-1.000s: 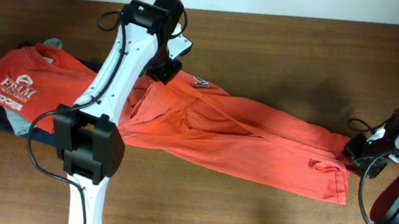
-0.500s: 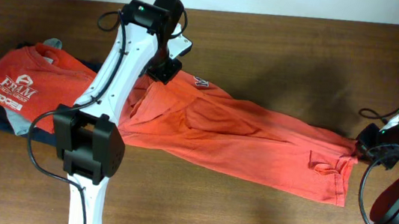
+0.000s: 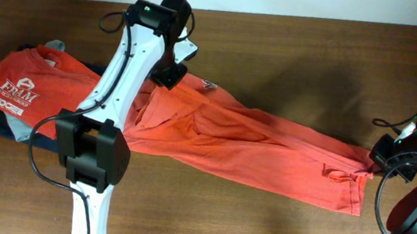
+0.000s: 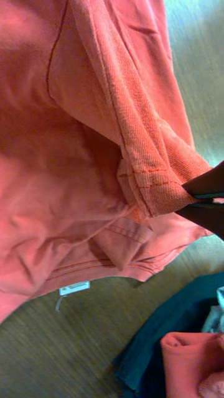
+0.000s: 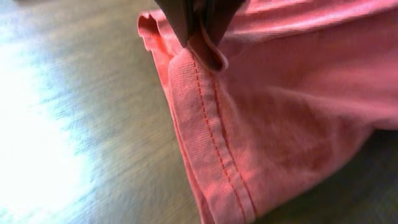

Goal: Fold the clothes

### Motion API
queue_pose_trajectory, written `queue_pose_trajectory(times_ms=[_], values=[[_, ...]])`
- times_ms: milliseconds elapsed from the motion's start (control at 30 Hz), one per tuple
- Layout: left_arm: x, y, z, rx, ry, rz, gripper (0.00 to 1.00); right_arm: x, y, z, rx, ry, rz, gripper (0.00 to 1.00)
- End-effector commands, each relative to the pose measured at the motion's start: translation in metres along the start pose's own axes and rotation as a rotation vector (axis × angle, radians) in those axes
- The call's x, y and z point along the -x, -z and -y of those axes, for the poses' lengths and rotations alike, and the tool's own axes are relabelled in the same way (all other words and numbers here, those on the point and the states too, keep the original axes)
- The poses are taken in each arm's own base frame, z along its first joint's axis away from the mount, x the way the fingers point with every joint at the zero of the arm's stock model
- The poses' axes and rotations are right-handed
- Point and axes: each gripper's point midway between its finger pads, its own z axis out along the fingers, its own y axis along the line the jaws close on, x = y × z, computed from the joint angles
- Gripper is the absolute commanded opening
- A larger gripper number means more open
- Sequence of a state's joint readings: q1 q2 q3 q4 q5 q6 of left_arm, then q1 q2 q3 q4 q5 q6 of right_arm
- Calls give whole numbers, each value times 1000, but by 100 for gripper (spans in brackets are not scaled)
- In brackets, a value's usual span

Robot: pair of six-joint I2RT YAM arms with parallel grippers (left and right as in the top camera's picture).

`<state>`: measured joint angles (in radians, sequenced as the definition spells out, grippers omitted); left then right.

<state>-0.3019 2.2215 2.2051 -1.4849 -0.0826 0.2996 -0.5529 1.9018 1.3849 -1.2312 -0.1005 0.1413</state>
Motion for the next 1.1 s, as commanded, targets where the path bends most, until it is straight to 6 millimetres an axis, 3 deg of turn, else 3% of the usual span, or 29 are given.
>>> queue_pose_trajectory(times_ms=[0,200,300,433,500,567,633,767,833,900,967,1067], values=[[-14,21,-18,32,3,8,1,-1,8,7,-44,38,6,5],[-27,20,-12,-51,-59,-23,7,-1,8,13,-80,37,8,8],[-28,20,-11,-54,-63,-30,17,1,8,15,-91,38,14,9],[-29,20,-11,-53,-63,-31,23,2,8,16,-99,38,18,9],[-30,20,-14,-48,-61,-33,26,2,8,17,-102,38,22,22],[-31,20,-17,-46,-54,-33,33,3,8,17,-101,38,24,45],[-31,19,-19,-49,-47,-30,40,5,8,16,-100,38,30,55],[-25,19,-12,-133,-27,16,43,8,8,14,-87,39,42,60],[-21,19,-2,-202,-19,43,43,8,8,5,-39,41,42,61],[-21,11,7,-253,-17,41,44,10,9,-20,107,122,52,61],[-21,-1,10,-258,-20,29,47,10,14,-46,254,222,68,61],[-24,-23,12,-262,-21,10,48,14,23,-69,388,278,102,61]])
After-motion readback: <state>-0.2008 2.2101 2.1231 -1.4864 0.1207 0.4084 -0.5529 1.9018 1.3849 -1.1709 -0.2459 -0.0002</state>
